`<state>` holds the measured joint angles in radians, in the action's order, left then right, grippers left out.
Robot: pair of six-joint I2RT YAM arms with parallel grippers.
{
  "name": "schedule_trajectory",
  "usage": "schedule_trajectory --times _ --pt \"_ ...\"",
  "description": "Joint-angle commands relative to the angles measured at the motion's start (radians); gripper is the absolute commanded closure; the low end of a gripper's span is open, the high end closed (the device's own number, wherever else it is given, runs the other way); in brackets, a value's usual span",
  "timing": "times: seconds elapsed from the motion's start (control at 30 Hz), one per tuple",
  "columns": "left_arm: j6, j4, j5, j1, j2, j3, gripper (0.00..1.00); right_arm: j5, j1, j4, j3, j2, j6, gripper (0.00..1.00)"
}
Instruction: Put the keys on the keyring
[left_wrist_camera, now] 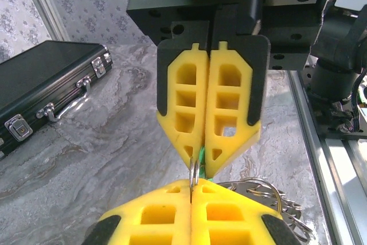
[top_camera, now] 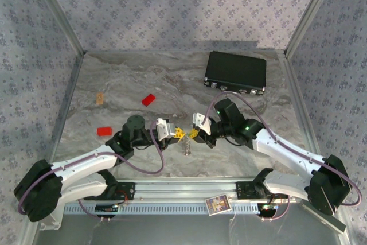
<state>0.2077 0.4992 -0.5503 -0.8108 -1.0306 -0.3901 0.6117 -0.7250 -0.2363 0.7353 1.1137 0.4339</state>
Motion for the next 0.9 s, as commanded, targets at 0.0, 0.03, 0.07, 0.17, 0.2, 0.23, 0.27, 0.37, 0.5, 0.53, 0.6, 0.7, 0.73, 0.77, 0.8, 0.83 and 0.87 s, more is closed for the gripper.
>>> schedule_trajectory --times 0.0,0.03,0.07,0.17,0.2,0.23,0.27,0.37,0.5,0.53,0.6,0.7,0.73,0.77,0.8,0.83,0.87 --pt "-0.021 0.096 -0.048 0.001 -0.002 0.002 1.00 0.024 -0.002 0.008 -0.007 0.017 -0.010 0.99" --pt "-0.023 0.106 -0.055 0.002 -0.005 0.002 1.00 0.024 -0.002 0.009 -0.007 0.025 -0.008 1.00" --pt "-0.026 0.123 -0.066 0.001 -0.008 0.000 1.00 0.023 -0.002 0.010 -0.003 0.040 -0.006 1.00" --pt "-0.046 0.177 -0.105 0.001 -0.033 -0.013 1.00 0.021 -0.006 -0.001 0.018 0.076 -0.001 1.00" --pt "-0.049 0.183 -0.116 0.001 -0.040 -0.021 1.00 0.024 -0.008 -0.003 0.024 0.081 0.000 1.00" --pt "-0.049 0.185 -0.117 0.001 -0.043 -0.025 1.00 0.025 -0.007 -0.005 0.027 0.081 -0.001 0.98" --pt "-0.046 0.184 -0.114 0.002 -0.045 -0.026 1.00 0.023 -0.007 -0.007 0.029 0.076 0.000 0.96" --pt "-0.025 0.166 -0.093 0.002 -0.045 -0.015 1.00 -0.005 -0.004 -0.021 0.018 0.035 0.003 0.78" --pt "-0.029 0.158 -0.092 0.001 -0.046 -0.004 1.00 -0.038 -0.001 -0.031 -0.010 -0.042 0.007 0.66" --pt "-0.031 0.159 -0.093 0.002 -0.046 -0.001 1.00 -0.038 -0.001 -0.030 -0.014 -0.054 0.005 0.66" --pt "-0.035 0.162 -0.094 0.001 -0.048 0.000 1.00 -0.027 -0.001 -0.020 -0.017 -0.067 -0.003 0.65" --pt "-0.037 0.162 -0.103 0.001 -0.052 -0.005 1.00 0.002 -0.009 0.014 -0.014 -0.062 -0.018 0.67" --pt "-0.037 0.162 -0.105 0.002 -0.055 -0.007 1.00 0.006 -0.011 0.025 -0.013 -0.057 -0.021 0.68" --pt "-0.039 0.163 -0.106 0.001 -0.057 -0.009 1.00 0.010 -0.014 0.038 -0.013 -0.051 -0.024 0.69" --pt "-0.039 0.166 -0.109 0.000 -0.059 -0.011 1.00 0.012 -0.017 0.048 -0.012 -0.044 -0.024 0.71" --pt "-0.039 0.169 -0.108 0.000 -0.060 -0.010 1.00 0.014 -0.018 0.053 -0.012 -0.037 -0.023 0.73" --pt "-0.041 0.171 -0.109 0.000 -0.062 -0.010 1.00 0.017 -0.019 0.060 -0.011 -0.030 -0.025 0.75"
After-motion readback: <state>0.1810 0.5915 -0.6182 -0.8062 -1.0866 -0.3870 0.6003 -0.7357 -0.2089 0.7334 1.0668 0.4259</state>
